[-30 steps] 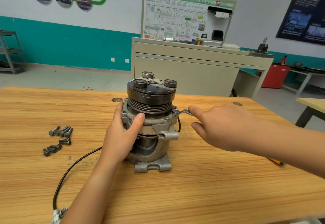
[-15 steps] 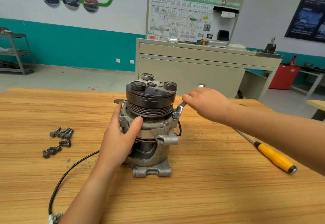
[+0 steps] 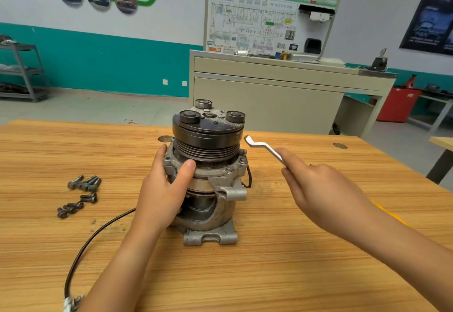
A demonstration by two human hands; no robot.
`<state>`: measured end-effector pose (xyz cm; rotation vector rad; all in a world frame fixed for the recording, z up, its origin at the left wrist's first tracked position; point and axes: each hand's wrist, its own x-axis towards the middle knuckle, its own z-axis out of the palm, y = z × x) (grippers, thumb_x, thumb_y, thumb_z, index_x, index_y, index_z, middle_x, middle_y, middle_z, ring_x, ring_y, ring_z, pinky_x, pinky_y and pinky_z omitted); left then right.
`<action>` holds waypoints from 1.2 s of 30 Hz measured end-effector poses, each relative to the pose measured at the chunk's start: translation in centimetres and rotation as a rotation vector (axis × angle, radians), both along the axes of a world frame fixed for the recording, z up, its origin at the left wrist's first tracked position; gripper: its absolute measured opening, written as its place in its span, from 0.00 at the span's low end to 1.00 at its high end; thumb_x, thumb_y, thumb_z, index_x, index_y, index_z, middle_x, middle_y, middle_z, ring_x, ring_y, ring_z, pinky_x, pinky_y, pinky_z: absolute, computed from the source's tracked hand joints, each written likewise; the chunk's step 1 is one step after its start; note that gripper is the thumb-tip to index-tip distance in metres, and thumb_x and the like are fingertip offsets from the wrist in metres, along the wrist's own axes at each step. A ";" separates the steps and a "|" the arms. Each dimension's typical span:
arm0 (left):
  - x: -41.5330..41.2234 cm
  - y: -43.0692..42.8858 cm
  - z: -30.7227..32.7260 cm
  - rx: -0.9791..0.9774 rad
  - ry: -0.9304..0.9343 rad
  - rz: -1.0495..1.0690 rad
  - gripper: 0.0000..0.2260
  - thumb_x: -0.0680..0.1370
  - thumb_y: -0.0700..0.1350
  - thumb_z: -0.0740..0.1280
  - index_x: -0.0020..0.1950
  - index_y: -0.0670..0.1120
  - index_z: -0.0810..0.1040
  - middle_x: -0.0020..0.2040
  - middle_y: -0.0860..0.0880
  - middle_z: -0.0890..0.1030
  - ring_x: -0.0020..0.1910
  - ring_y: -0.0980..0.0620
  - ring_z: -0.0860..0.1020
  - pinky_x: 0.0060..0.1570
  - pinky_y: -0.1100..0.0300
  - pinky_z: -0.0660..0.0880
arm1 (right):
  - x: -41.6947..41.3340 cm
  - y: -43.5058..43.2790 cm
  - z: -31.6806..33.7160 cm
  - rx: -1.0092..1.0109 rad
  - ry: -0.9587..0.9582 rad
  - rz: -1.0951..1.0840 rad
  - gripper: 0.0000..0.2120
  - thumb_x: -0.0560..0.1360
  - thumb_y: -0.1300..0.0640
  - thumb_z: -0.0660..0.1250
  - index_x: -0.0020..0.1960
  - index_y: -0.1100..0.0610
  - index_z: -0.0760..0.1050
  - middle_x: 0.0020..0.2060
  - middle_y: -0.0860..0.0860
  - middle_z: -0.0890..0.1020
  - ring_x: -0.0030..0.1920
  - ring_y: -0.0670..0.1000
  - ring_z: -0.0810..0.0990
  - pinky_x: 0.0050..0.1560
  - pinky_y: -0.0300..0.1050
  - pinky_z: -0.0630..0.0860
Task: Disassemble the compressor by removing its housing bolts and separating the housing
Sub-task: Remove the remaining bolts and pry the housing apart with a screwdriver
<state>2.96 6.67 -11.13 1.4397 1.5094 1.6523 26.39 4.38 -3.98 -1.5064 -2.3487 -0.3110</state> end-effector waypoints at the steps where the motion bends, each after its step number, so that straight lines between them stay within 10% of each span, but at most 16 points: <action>1: 0.1 -0.1 0.1 -0.006 0.005 0.007 0.32 0.74 0.60 0.64 0.75 0.52 0.60 0.59 0.58 0.74 0.59 0.57 0.71 0.56 0.59 0.67 | 0.2 -1.2 0.3 0.008 -0.088 -0.039 0.21 0.80 0.51 0.48 0.70 0.43 0.46 0.28 0.45 0.68 0.27 0.45 0.65 0.24 0.40 0.58; 7: 1.1 -2.0 0.2 0.013 0.018 0.062 0.29 0.69 0.61 0.57 0.68 0.52 0.69 0.56 0.57 0.79 0.57 0.56 0.75 0.55 0.56 0.72 | -1.4 -4.0 1.1 -0.036 -0.329 -0.134 0.30 0.80 0.57 0.51 0.70 0.46 0.32 0.30 0.45 0.66 0.27 0.45 0.60 0.25 0.38 0.56; 22: -2.7 0.5 1.4 -0.032 0.194 -0.220 0.52 0.60 0.70 0.70 0.75 0.63 0.41 0.76 0.61 0.51 0.67 0.63 0.56 0.62 0.58 0.58 | -7.3 -5.3 4.6 -0.259 -0.695 -0.168 0.33 0.74 0.70 0.54 0.73 0.67 0.41 0.39 0.55 0.68 0.27 0.51 0.60 0.22 0.43 0.59; 27: -5.1 2.5 4.3 -0.177 0.338 -0.560 0.59 0.48 0.69 0.74 0.74 0.59 0.52 0.63 0.71 0.62 0.61 0.67 0.65 0.54 0.76 0.64 | -6.3 -5.2 4.7 -0.151 -0.755 -0.161 0.35 0.73 0.69 0.53 0.74 0.62 0.38 0.28 0.51 0.61 0.26 0.51 0.60 0.22 0.42 0.59; 32: -5.0 2.6 3.6 -0.152 0.268 -0.492 0.49 0.54 0.60 0.74 0.73 0.53 0.61 0.68 0.56 0.69 0.66 0.55 0.69 0.62 0.59 0.69 | -5.5 -4.8 4.5 -0.031 -0.775 -0.137 0.29 0.78 0.59 0.50 0.75 0.58 0.41 0.27 0.48 0.60 0.25 0.48 0.57 0.23 0.42 0.53; 36: -4.4 1.8 3.3 -0.101 0.166 -0.475 0.47 0.57 0.52 0.78 0.73 0.52 0.62 0.61 0.61 0.74 0.59 0.65 0.72 0.52 0.71 0.71 | -4.4 -4.1 4.8 -0.033 -0.771 -0.109 0.26 0.80 0.54 0.46 0.75 0.55 0.42 0.28 0.47 0.62 0.27 0.47 0.58 0.24 0.42 0.56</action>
